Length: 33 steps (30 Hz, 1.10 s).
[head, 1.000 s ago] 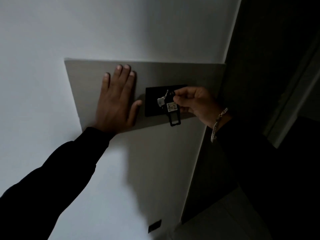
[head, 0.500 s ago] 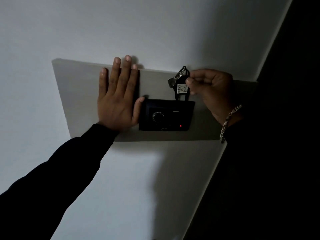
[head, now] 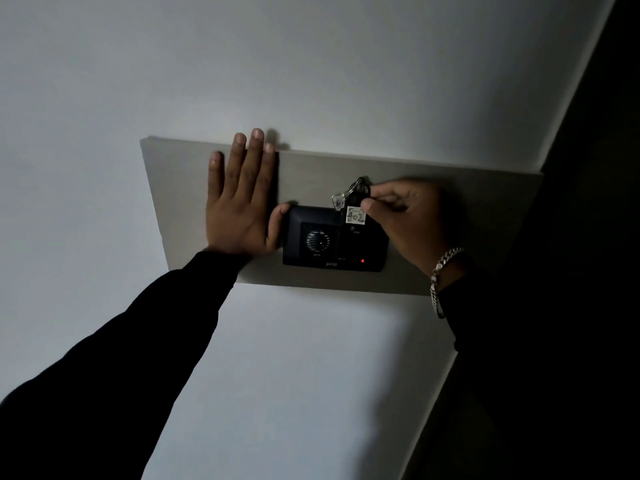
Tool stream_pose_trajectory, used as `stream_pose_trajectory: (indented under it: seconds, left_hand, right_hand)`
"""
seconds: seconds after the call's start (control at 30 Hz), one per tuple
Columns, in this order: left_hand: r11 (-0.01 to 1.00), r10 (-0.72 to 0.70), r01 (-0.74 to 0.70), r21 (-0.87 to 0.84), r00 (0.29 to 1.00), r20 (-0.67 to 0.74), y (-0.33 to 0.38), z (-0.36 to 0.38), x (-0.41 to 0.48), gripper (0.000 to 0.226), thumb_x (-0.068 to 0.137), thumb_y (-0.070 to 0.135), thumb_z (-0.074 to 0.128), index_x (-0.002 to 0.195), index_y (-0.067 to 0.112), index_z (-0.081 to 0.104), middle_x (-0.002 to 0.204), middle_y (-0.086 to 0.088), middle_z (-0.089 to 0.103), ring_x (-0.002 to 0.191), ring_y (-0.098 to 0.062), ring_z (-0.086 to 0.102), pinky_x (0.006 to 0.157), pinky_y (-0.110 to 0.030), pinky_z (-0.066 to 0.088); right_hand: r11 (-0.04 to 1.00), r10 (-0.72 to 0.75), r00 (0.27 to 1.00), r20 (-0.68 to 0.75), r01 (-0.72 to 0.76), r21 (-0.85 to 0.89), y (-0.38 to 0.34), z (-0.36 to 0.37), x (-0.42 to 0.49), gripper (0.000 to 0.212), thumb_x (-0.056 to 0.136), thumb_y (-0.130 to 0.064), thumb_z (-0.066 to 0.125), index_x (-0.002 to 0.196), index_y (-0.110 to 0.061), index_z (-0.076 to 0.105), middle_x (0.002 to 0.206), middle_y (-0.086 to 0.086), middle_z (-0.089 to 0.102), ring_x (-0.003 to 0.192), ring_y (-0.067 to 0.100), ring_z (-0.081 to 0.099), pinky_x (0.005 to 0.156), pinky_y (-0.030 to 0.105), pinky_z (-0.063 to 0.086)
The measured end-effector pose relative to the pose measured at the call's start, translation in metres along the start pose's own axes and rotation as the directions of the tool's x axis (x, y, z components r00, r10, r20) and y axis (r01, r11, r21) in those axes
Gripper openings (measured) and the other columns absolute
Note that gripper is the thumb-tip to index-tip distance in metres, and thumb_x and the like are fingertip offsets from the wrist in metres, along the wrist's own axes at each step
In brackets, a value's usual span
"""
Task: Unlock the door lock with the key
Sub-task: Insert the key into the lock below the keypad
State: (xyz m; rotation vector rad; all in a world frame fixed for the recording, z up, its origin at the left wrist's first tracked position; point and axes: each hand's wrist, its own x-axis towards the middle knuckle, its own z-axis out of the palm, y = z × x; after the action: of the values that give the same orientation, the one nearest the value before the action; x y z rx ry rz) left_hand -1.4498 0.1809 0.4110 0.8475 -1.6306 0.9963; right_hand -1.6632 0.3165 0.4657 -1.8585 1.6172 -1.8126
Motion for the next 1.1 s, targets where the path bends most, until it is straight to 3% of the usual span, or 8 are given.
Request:
stream_pose_trajectory:
  seconds: [0.13,0.27,0.43,0.63,0.73,0.87,1.1]
  left_hand:
    - [1.000,-0.021,0.021,0.011,1.000,-0.009,-0.002,0.002,-0.003,0.075,0.099,0.052,0.026,0.157,0.005,0.018,0.165,-0.016,0.018,0.157,-0.029,0.007,0.126,-0.054,0.012]
    - [1.000,-0.026,0.026,0.004,1.000,-0.015,-0.003,0.003,-0.004,0.077,0.098,0.054,0.027,0.157,0.005,0.019,0.165,-0.017,0.021,0.157,-0.030,0.008,0.126,-0.055,0.013]
    - [1.000,-0.025,0.025,-0.017,0.999,-0.033,-0.003,0.005,-0.005,0.077,0.098,0.054,0.028,0.156,0.005,0.021,0.165,-0.017,0.023,0.157,-0.029,0.010,0.125,-0.057,0.016]
    - [0.999,-0.031,0.031,-0.015,0.998,-0.054,-0.003,0.007,-0.006,0.078,0.097,0.054,0.032,0.157,0.006,0.020,0.166,-0.012,0.014,0.157,-0.028,0.008,0.128,-0.051,0.006]
    - [0.999,-0.036,0.035,-0.011,0.997,-0.064,-0.003,0.009,-0.006,0.078,0.097,0.055,0.032,0.157,0.006,0.019,0.166,-0.011,0.013,0.157,-0.029,0.009,0.128,-0.050,0.006]
    - [0.999,-0.039,0.038,-0.020,0.997,-0.061,-0.003,0.008,-0.007,0.078,0.097,0.055,0.032,0.157,0.007,0.018,0.166,-0.012,0.014,0.157,-0.028,0.008,0.129,-0.049,0.005]
    - [0.999,-0.043,0.041,-0.030,0.998,-0.050,-0.003,0.006,-0.006,0.077,0.097,0.054,0.033,0.157,0.006,0.020,0.165,-0.016,0.023,0.157,-0.028,0.008,0.127,-0.052,0.009]
  right_hand:
    - [0.992,-0.084,0.996,0.019,0.086,-0.091,-0.012,-0.007,0.005,0.031,0.074,-0.004,0.073,0.105,-0.007,0.068,0.087,0.008,0.067,0.065,0.012,0.057,0.066,0.015,0.049]
    - [0.866,-0.328,0.929,0.169,0.368,-0.340,-0.032,-0.011,0.011,0.032,0.070,-0.006,0.073,0.101,-0.011,0.072,0.086,0.002,0.063,0.066,0.012,0.055,0.072,0.017,0.047]
    - [0.732,-0.323,0.870,0.373,0.480,-0.485,-0.042,-0.003,0.017,0.022,0.074,-0.017,0.074,0.095,-0.009,0.074,0.101,0.009,0.065,0.093,0.024,0.060,0.088,0.033,0.049]
    - [0.769,-0.398,0.883,0.249,0.469,-0.433,-0.046,-0.004,0.019,0.014,0.082,-0.018,0.068,0.076,-0.009,0.076,0.079,0.011,0.071,0.073,0.024,0.065,0.074,0.037,0.052]
    - [0.775,-0.366,0.878,0.308,0.471,-0.421,-0.046,-0.008,0.017,0.011,0.077,-0.019,0.073,0.079,-0.008,0.075,0.084,0.009,0.070,0.069,0.020,0.062,0.072,0.037,0.054]
    - [0.701,-0.380,0.837,0.394,0.538,-0.468,-0.048,-0.008,0.019,0.011,0.079,-0.013,0.070,0.086,-0.007,0.076,0.091,0.011,0.070,0.079,0.026,0.064,0.077,0.042,0.053]
    - [0.743,-0.502,0.837,0.217,0.546,-0.386,-0.039,-0.006,0.009,0.012,0.084,-0.012,0.069,0.088,-0.004,0.076,0.086,0.013,0.074,0.080,0.023,0.068,0.076,0.035,0.054]
